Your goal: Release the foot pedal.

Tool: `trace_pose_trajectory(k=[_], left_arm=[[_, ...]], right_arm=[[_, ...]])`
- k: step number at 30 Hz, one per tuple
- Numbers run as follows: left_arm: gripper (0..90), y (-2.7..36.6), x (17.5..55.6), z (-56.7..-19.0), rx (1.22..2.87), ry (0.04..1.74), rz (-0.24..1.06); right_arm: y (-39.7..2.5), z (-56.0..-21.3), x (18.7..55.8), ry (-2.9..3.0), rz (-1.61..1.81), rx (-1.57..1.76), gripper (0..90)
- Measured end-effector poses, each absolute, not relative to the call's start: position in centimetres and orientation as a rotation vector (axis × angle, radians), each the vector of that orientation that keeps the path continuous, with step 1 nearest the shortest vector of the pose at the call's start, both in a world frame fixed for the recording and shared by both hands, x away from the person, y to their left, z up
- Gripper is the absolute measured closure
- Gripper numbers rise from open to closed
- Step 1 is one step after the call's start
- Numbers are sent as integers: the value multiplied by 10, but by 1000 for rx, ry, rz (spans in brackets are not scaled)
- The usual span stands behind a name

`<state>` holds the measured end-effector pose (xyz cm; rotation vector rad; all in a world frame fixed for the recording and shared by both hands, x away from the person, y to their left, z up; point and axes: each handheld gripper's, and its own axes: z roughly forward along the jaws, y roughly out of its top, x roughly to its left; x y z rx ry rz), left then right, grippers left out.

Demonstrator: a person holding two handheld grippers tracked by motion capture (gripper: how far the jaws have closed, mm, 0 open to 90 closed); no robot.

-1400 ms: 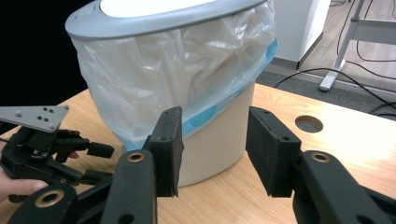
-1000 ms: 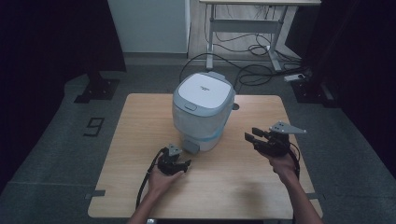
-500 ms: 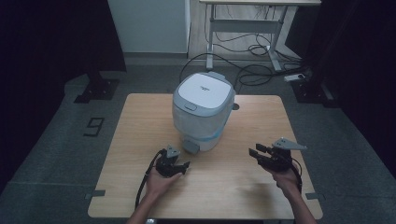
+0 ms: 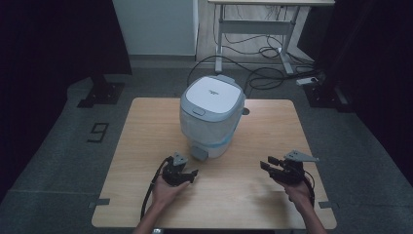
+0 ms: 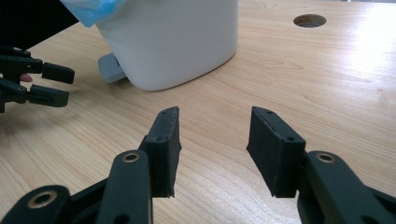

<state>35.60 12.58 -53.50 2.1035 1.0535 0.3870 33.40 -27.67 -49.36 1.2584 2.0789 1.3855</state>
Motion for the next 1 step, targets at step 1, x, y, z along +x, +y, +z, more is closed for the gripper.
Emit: trace_pose_trajectory(k=[1], left_arm=[[367, 126, 356, -536, 2100, 1056, 383]], right_arm=[[-277, -494, 334, 2080, 1382, 1258, 515]])
